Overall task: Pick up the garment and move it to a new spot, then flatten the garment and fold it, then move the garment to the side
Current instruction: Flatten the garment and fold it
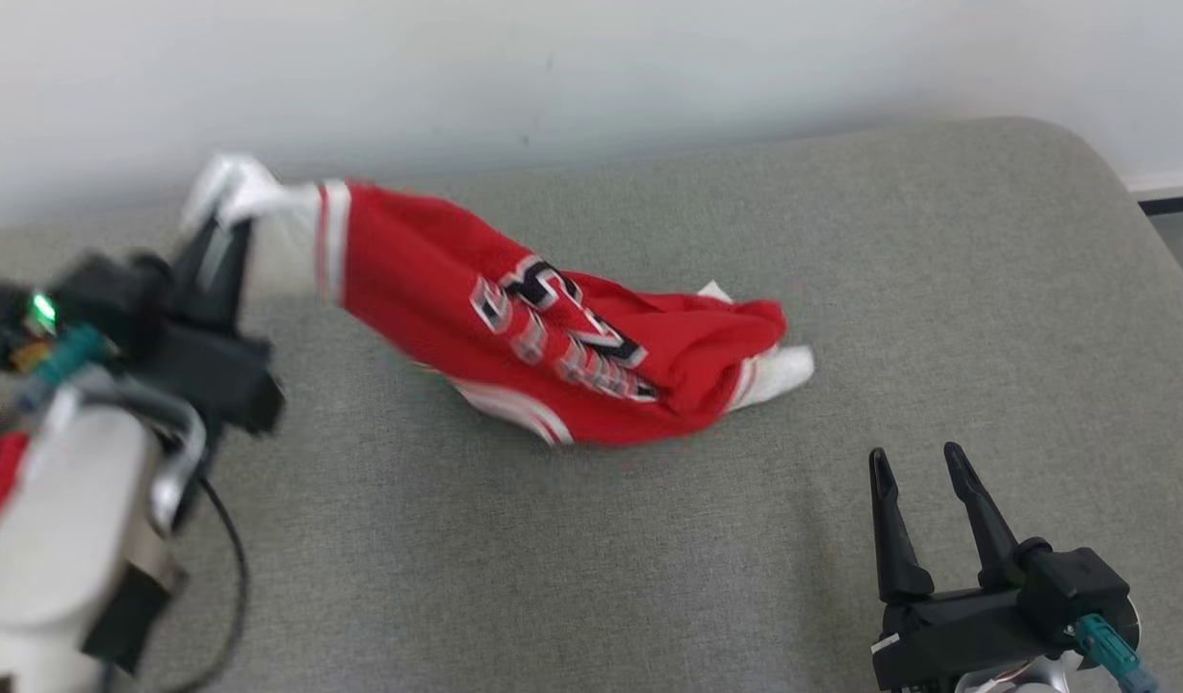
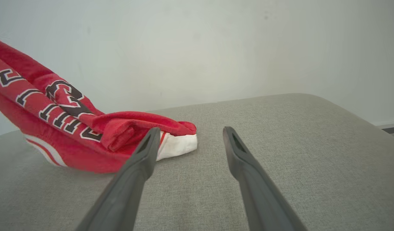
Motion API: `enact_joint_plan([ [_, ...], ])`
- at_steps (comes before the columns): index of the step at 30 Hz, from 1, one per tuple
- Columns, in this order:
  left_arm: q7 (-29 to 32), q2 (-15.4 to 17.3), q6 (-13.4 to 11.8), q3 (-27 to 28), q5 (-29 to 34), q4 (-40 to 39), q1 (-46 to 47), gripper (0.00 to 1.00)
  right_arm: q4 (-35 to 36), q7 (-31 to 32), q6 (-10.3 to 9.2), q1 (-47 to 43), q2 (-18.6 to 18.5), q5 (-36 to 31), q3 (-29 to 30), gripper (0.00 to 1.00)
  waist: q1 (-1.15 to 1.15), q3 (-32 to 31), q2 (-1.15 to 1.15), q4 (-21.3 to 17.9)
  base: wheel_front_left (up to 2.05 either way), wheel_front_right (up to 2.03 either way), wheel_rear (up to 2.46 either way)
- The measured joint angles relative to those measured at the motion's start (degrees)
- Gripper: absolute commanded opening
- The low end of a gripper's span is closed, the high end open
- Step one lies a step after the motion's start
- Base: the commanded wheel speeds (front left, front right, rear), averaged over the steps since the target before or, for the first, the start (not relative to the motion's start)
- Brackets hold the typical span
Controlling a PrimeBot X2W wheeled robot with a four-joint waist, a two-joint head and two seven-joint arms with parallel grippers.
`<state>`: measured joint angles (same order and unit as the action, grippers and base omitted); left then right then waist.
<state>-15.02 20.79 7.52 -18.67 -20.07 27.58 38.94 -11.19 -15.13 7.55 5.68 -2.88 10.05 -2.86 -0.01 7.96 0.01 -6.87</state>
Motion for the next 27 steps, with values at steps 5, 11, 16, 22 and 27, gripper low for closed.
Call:
enact_joint_plan([
  [5, 3.2, 6.7, 0.0, -0.4, 0.0, -2.4, 10.0, 0.00, -0.1, 0.0, 0.00, -0.2, 0.0, 0.6, -0.1, 1.00, 0.00, -1.2, -0.01, 0.0, 0.00, 0.00, 0.00],
  [11, 6.6, 12.7, 0.0, -2.8, -0.3, -4.5, 20.7, 0.00, -0.2, 0.0, 0.00, -1.0, 0.0, 1.5, 0.5, 1.00, 0.00, -0.9, 0.00, -1.6, 0.00, 0.00, 0.00],
  [16, 7.8, 13.0, 0.0, -5.8, -1.3, -5.8, 25.5, 0.00, -0.1, 0.0, 0.00, -1.0, 0.0, 1.6, 0.9, 1.00, 0.00, -0.4, 0.00, -2.1, 0.00, 0.00, 0.00],
  [22, 8.0, 9.8, 0.0, -10.2, -2.6, -6.5, 25.4, 0.00, -0.1, 0.0, 0.00, -0.9, 0.0, 2.1, 0.9, 1.00, 0.00, -0.1, 0.00, -2.0, 0.00, 0.00, 0.00],
  [27, 7.0, 4.7, -0.5, -13.5, -3.7, -8.7, 20.1, 0.00, -0.1, 0.0, 0.00, -0.7, 0.0, 2.5, 0.8, 1.00, 0.00, 0.2, 0.00, -1.9, 0.00, 0.00, 0.00],
])
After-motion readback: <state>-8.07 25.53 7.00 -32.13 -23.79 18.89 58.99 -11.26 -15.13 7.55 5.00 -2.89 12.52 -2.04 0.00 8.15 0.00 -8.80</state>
